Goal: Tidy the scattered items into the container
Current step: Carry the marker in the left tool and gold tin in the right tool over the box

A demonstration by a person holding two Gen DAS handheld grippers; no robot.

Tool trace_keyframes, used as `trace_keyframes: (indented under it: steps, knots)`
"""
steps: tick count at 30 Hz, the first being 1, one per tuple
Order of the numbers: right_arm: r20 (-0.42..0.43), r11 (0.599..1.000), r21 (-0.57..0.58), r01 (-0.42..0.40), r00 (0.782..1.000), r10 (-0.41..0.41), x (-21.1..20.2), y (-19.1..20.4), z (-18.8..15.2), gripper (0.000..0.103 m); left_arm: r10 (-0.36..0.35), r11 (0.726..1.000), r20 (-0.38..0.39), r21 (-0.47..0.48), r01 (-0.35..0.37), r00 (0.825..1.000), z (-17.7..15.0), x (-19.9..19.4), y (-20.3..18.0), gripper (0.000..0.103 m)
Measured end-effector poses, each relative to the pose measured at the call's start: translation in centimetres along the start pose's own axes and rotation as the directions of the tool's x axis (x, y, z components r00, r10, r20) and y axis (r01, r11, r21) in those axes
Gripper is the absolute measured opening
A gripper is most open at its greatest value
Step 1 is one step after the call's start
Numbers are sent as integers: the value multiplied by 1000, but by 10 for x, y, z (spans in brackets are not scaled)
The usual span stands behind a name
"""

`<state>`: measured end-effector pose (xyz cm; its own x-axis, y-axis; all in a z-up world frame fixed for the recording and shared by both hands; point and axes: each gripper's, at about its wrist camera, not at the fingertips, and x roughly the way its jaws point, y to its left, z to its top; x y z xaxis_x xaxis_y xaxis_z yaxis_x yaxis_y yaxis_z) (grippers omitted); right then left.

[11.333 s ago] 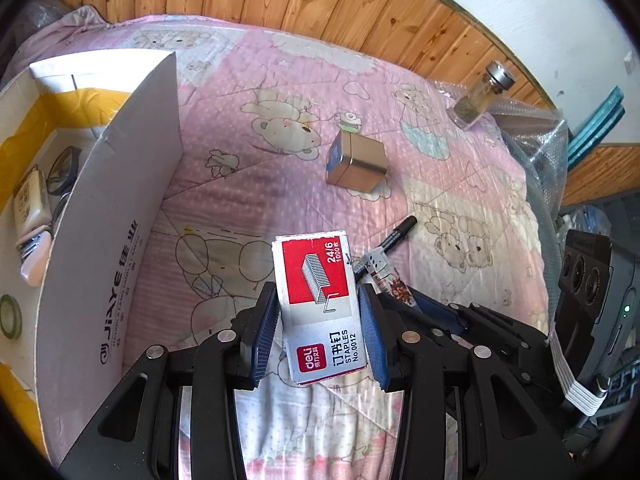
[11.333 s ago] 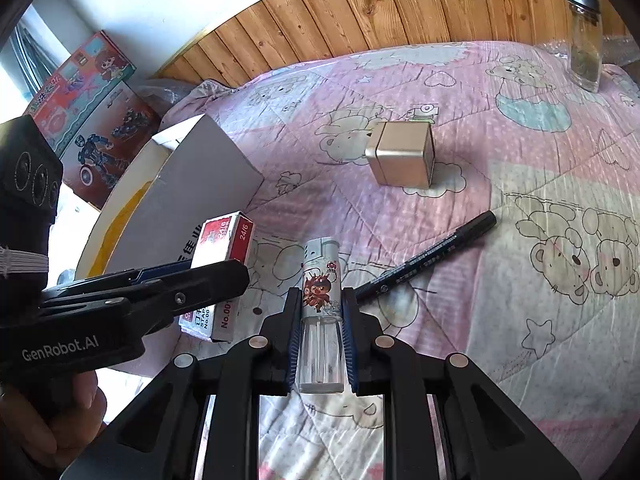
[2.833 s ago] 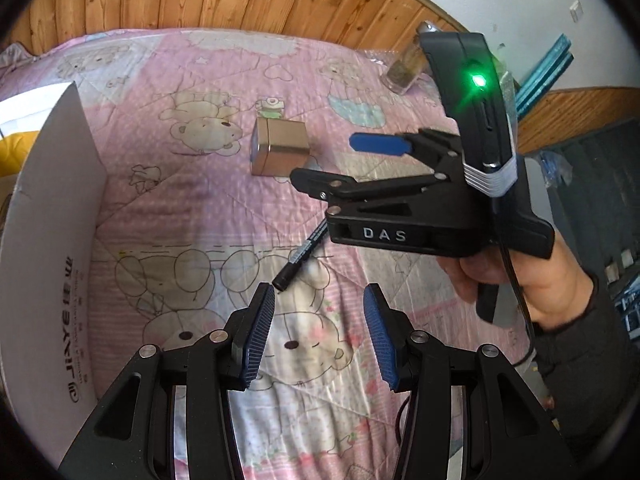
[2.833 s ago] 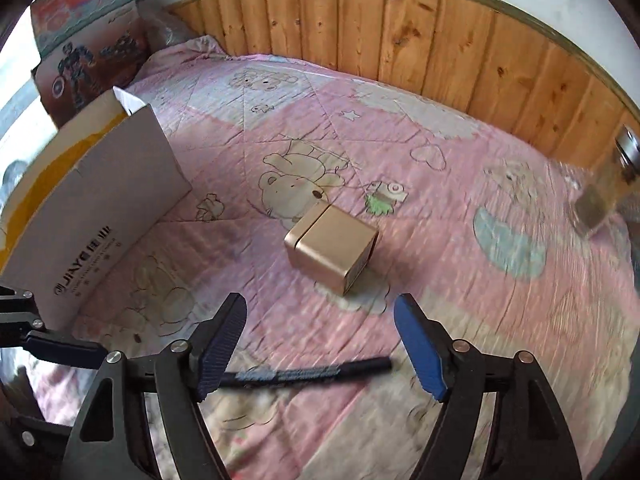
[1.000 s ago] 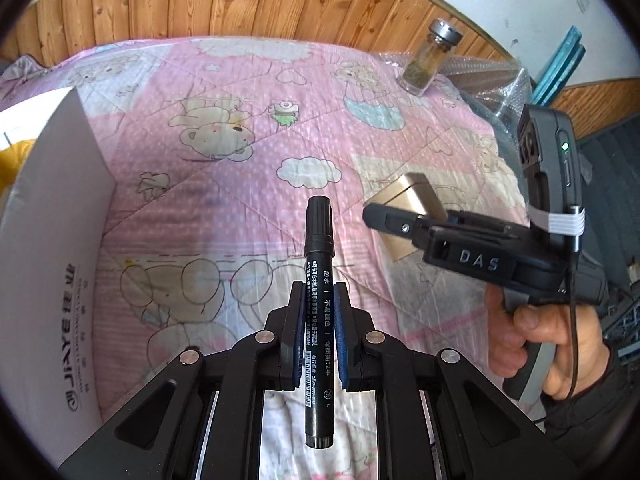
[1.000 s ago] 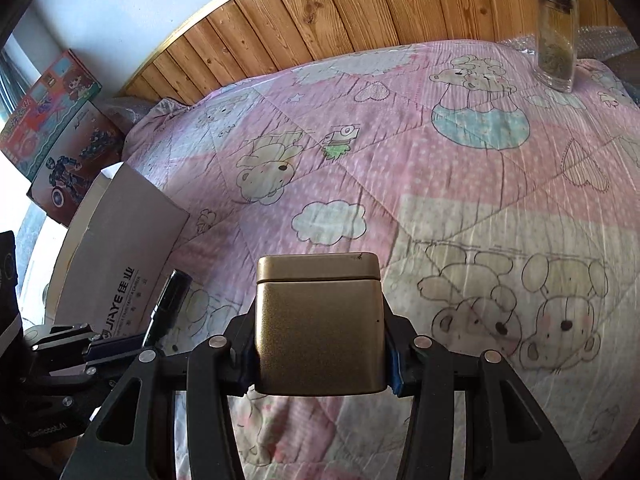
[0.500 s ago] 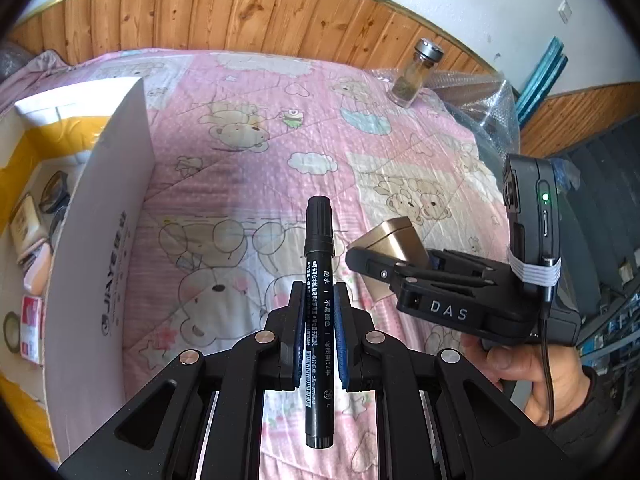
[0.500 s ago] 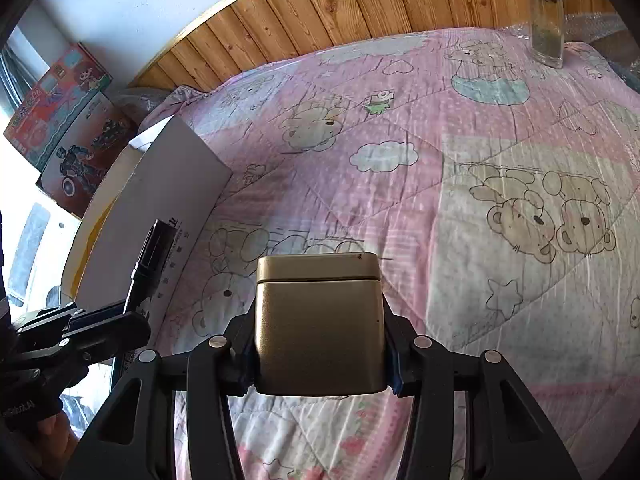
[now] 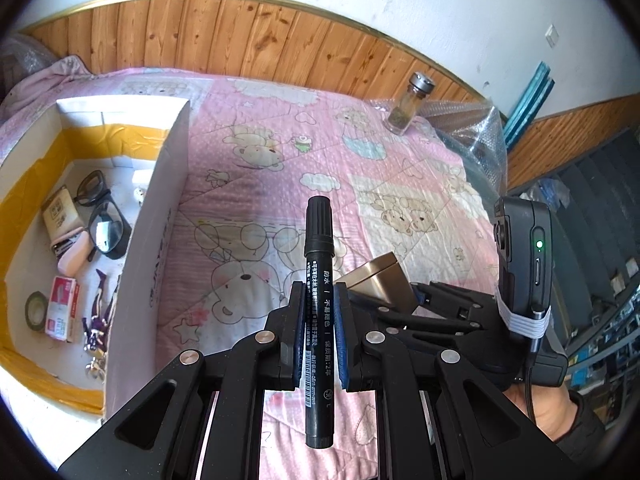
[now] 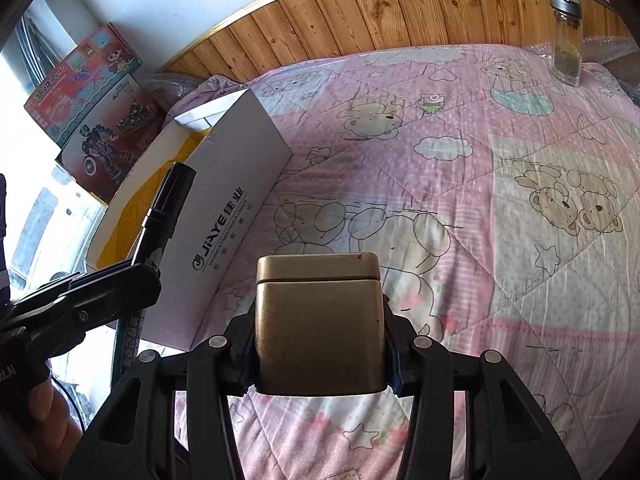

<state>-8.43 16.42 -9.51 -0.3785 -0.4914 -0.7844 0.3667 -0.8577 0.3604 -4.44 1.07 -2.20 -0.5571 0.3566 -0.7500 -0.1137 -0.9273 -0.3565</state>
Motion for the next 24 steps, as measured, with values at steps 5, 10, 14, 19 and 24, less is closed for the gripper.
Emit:
trace_keyframes:
  steps: [5,10,14,19,24]
  knots:
    - [3,1000,-13,1,1000,-1,-6,17,-9,49,-12,1000,18,-10,12,1000,-8,-13,6,13]
    - [2,1000,-28,1,1000,-1,-8,33,-17,49,-25,999,32,-29,26,999,-15,-25,14,13]
    - [-2,999,-46,-8,1000,7,-10,47,-21,49,-32,998,45,-53,34,998,-21,-35,24,13]
    - [0,997,-71,-20,1000,20,-11,65,-21,49,-30,996,71,-84,36,997,-22,-50,39,13]
    - [8,994,-102,-29,1000,30,-13,81,-16,49,-27,993,91,-116,37,995,-23,-62,55,13]
